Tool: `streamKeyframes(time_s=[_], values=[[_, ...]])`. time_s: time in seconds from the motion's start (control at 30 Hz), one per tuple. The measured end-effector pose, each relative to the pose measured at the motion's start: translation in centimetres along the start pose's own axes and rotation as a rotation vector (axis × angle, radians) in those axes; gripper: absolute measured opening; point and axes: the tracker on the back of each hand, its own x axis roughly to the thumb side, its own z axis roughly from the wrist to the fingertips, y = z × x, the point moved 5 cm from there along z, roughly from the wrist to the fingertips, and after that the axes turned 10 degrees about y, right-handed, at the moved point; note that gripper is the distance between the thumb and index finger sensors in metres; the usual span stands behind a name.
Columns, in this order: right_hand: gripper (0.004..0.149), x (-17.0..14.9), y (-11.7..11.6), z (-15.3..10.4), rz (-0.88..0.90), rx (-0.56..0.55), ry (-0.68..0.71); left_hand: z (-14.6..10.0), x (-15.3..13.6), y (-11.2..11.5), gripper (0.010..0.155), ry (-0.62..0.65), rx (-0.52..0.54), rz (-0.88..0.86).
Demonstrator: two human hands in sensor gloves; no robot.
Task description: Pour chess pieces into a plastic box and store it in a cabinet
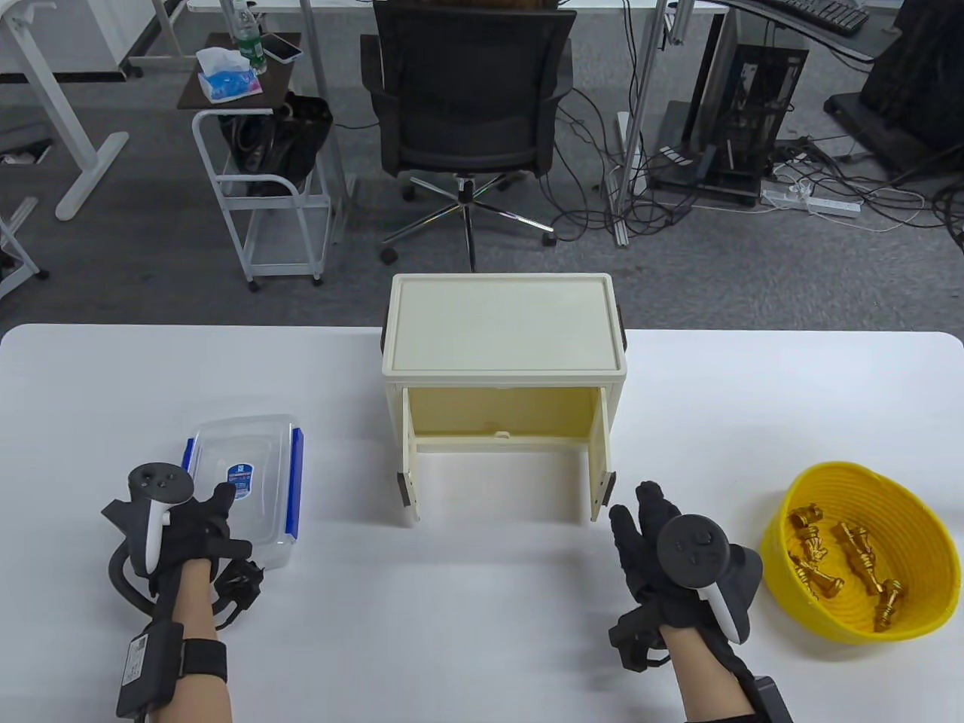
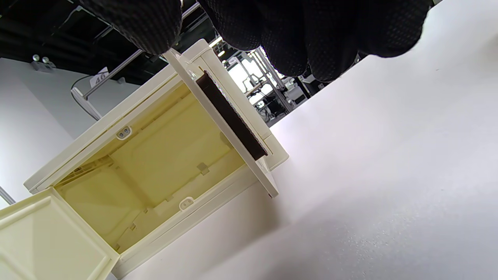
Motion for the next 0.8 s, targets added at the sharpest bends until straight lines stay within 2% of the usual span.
streamKeyframes(time_s=[0.43,0.57,0.8], values=[[0.066,-0.3,0.6,-0.1,0.024,-0.019,-0.003,-0.4,0.8,0.1,0.083,0.126,-0.254,-0.021],[0.067,-0.3,0.6,-0.1,0.022,-0.015,-0.005,-0.6,1.8,0.7,0.082,0.189,-0.344,0.014],[0.066,-0.3,0.7,0.0,0.038,-0.018,-0.008,-1.7,5.0,3.0,0.075,0.325,-0.516,0.109]])
